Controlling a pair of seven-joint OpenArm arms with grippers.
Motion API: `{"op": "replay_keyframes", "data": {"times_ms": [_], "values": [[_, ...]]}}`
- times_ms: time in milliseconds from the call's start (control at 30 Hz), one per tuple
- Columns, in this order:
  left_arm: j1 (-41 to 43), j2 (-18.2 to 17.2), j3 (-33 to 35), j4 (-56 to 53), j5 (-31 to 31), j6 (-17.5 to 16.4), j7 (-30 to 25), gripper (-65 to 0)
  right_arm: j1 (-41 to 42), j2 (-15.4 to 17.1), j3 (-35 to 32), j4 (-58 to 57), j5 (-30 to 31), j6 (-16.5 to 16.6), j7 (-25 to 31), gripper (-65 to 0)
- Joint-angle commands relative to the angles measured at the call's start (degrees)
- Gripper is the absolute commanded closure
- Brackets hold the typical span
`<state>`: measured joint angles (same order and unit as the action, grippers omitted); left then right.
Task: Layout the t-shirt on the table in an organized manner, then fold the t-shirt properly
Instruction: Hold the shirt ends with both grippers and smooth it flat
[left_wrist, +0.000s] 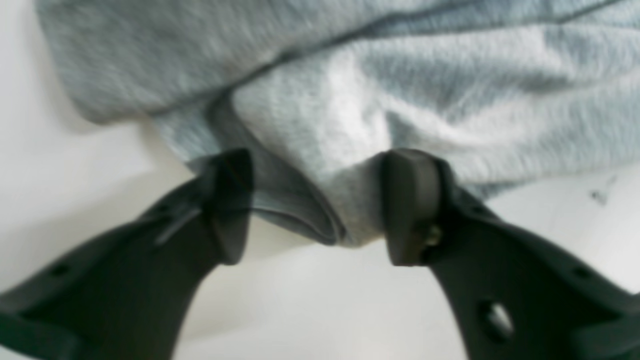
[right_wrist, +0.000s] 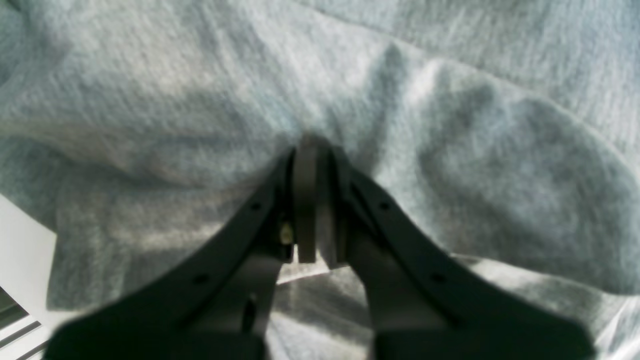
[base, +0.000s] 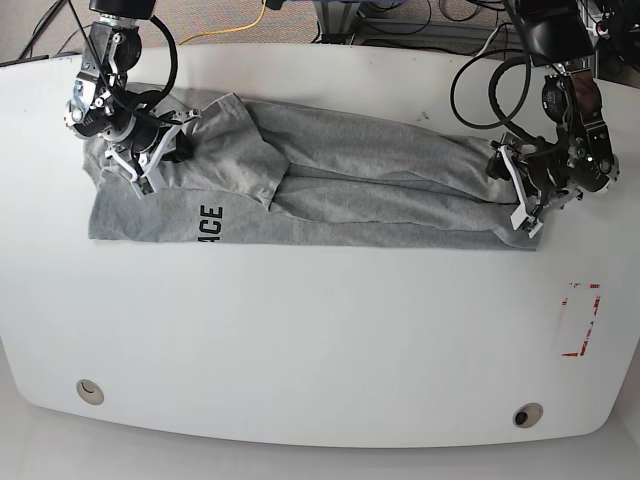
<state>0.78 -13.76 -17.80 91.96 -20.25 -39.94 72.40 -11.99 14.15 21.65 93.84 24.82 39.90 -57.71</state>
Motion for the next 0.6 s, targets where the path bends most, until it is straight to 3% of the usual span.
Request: {"op": "replay_keyframes", "data": {"times_ms": [0,100,433,567], "values": [[-0.73,-2.81,-0.26,0.39,0.07,-0.06,-0.53,-29.9,0.08,0.57,0.02,0.53,-0.16,0.1,-0.79,-4.9],[-0.73,-4.31,-0.26,-1.02,-0.1,-0.06,-0.53,-27.1,0.08,0.66,0.02,0.53,-0.16,0.1,-0.79,-4.9],[-0.73,-9.58,-0.26,-3.3,-0.36,-0.06,-0.53,-27.4,0.43,0.92,0.02,-1.84,-0.16,0.1,-0.79,-4.9],[-0.82,-11.43,-1.85,-3.3,-3.09,-0.06,-0.45,-27.5,0.52,0.92,0.02,-3.43,-0.16,0.1,-0.7,-4.9]]}}
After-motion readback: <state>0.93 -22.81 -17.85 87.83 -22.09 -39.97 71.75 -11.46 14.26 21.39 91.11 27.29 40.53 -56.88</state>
